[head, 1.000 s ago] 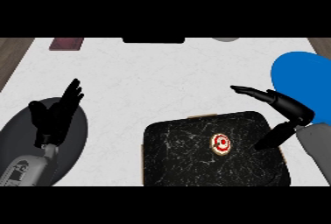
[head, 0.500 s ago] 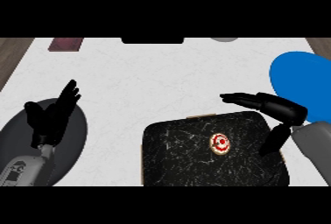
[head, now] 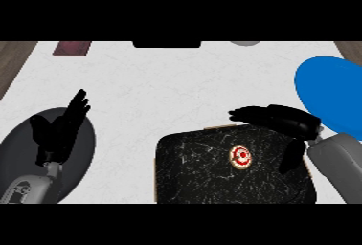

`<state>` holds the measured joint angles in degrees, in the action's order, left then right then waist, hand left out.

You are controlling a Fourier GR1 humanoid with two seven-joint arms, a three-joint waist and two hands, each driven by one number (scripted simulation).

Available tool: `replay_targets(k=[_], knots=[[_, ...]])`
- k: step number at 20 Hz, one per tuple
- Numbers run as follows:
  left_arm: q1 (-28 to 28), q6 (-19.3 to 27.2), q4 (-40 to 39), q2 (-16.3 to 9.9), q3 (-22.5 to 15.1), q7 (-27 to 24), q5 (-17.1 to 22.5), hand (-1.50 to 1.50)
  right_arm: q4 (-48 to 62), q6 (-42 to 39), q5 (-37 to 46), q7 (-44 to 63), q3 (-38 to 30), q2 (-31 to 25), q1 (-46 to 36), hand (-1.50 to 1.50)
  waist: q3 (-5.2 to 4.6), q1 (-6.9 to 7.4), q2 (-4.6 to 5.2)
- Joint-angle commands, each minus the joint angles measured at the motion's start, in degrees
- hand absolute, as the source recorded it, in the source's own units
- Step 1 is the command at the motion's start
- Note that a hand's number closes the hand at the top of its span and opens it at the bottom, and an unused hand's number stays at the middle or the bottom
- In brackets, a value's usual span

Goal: Pick the cupcake from the tray and place it in the plate

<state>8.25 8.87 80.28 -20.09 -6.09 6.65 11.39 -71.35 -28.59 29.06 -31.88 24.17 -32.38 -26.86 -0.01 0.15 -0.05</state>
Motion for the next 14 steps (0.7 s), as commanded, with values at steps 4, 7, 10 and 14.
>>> replay_targets(k=[4, 7, 10, 14], knots=[[0.94, -1.23, -0.13, 2.05, 1.85, 2.05, -1.59, 0.0, -3.46, -4.0, 6.76, 3.06, 0.37, 3.55, 1.94, -1.5, 0.0, -0.11, 0.02], [1.05, -3.02, 0.81, 1.06, 3.3, 2.43, -2.47, 0.0, 0.18, -3.87, 9.95, 2.27, -0.38, 6.21, 0.75, -1.5, 0.01, 0.08, 0.06], [1.71, -1.94, -0.8, 3.46, 2.93, 1.42, -4.1, 0.0, -1.06, -4.51, 12.1, 6.88, -1.08, 9.89, -1.55, -1.5, 0.0, 0.06, 0.05], [0.9, -2.81, 2.99, 3.69, 4.88, 4.99, -3.49, 0.0, 1.9, -2.58, 16.18, 2.26, -2.1, 10.19, 0.02, -1.5, 0.02, 0.12, 0.05]])
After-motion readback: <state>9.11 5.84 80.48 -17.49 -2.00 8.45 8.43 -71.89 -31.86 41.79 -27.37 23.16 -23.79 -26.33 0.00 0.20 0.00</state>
